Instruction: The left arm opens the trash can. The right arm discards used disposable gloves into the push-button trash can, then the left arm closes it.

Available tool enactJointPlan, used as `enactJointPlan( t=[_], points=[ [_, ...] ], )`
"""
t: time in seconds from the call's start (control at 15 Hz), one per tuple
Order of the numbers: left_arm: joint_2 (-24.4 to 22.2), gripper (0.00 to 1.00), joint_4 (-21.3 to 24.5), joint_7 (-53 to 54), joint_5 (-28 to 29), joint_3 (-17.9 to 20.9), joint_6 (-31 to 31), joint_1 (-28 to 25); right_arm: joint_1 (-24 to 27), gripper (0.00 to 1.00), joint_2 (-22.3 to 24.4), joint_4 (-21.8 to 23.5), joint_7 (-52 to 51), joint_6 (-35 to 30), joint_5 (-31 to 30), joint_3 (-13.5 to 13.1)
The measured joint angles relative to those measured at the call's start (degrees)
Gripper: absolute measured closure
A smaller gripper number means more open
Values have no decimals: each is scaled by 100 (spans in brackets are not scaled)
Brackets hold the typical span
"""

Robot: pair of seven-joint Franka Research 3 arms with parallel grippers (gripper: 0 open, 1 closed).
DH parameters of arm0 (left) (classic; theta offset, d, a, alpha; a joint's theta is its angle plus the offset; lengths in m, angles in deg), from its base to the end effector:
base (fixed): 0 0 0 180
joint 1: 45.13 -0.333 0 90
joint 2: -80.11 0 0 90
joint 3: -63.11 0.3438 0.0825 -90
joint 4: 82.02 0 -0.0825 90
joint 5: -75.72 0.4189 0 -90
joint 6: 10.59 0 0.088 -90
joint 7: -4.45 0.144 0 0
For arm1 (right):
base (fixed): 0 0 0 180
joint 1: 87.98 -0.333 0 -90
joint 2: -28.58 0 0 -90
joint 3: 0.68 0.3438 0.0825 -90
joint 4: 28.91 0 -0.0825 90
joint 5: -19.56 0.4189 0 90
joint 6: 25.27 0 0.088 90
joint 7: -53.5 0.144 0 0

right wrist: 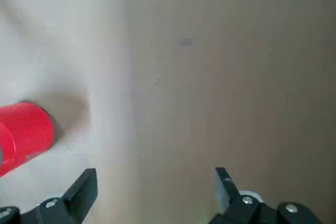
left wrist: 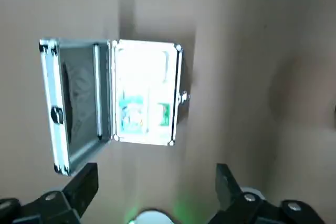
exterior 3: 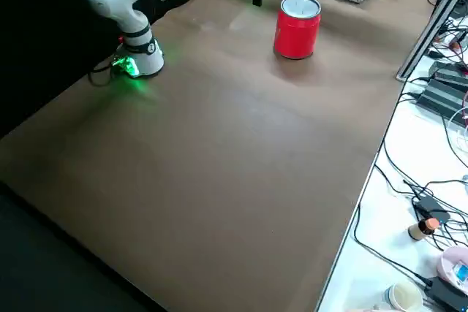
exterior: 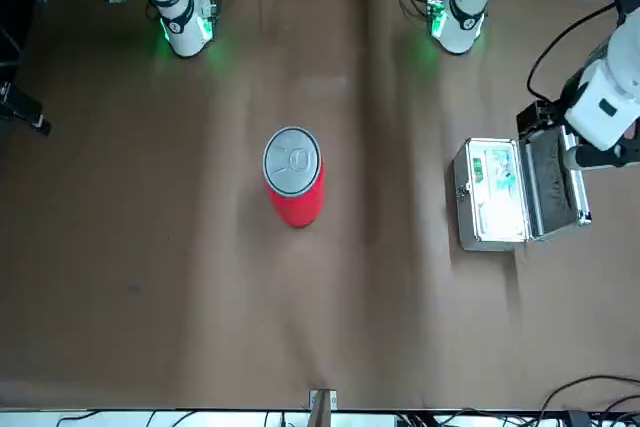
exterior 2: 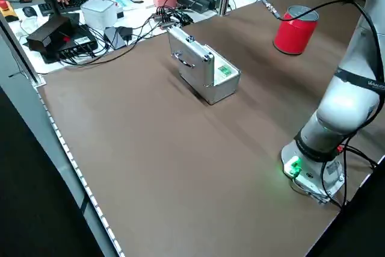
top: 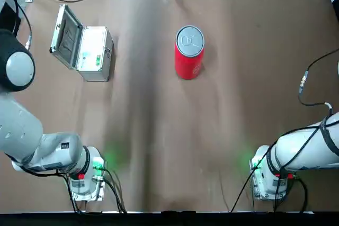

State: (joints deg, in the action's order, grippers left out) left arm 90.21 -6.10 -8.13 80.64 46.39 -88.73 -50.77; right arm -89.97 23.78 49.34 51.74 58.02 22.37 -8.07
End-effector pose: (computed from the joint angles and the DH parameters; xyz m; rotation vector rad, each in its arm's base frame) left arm 0.6132 -0.0888 0.6177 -3.0750 -0.0605 0.1858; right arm 0.6035 -0.0457 0.6581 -3.1027 0.0888 -0.0112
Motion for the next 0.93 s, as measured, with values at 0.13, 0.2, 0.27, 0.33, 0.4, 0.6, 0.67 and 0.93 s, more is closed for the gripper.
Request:
enactJointPlan(
  t=[0.13, 0.2, 0.27, 0.33, 0.4, 0.6, 0.67, 0.93],
  points=[
    [-101, 1, -19, 582, -277, 537, -251, 323, 0, 1, 0, 0, 0, 0, 0, 1],
    [-131, 1, -19, 685, -339, 618, -331, 334, 0, 1, 0, 0, 0, 0, -1, 1],
    [-159, 1, -11, 761, -375, 678, -398, 331, 0, 1, 0, 0, 0, 0, -1, 1],
    [-196, 1, 33, 822, -401, 735, -484, 332, 0, 1, 0, 0, 0, -1, -1, 2],
    [-238, 1, 112, 854, -417, 787, -601, 332, 0, 1, 0, 0, 0, -7, -1, 4],
    [-292, 1, 258, 908, -446, 877, -812, 369, -1, 1, 7, 0, 0, -17, -1, 10],
    [-304, 1, 261, 944, -449, 922, -830, 420, -1, 1, 9, 0, 0, -17, -1, 6],
    [-491, 1, 289, 1142, -450, 1154, -791, 582, -2, 1, 12, 0, 0, -18, -1, 10]
  ],
)
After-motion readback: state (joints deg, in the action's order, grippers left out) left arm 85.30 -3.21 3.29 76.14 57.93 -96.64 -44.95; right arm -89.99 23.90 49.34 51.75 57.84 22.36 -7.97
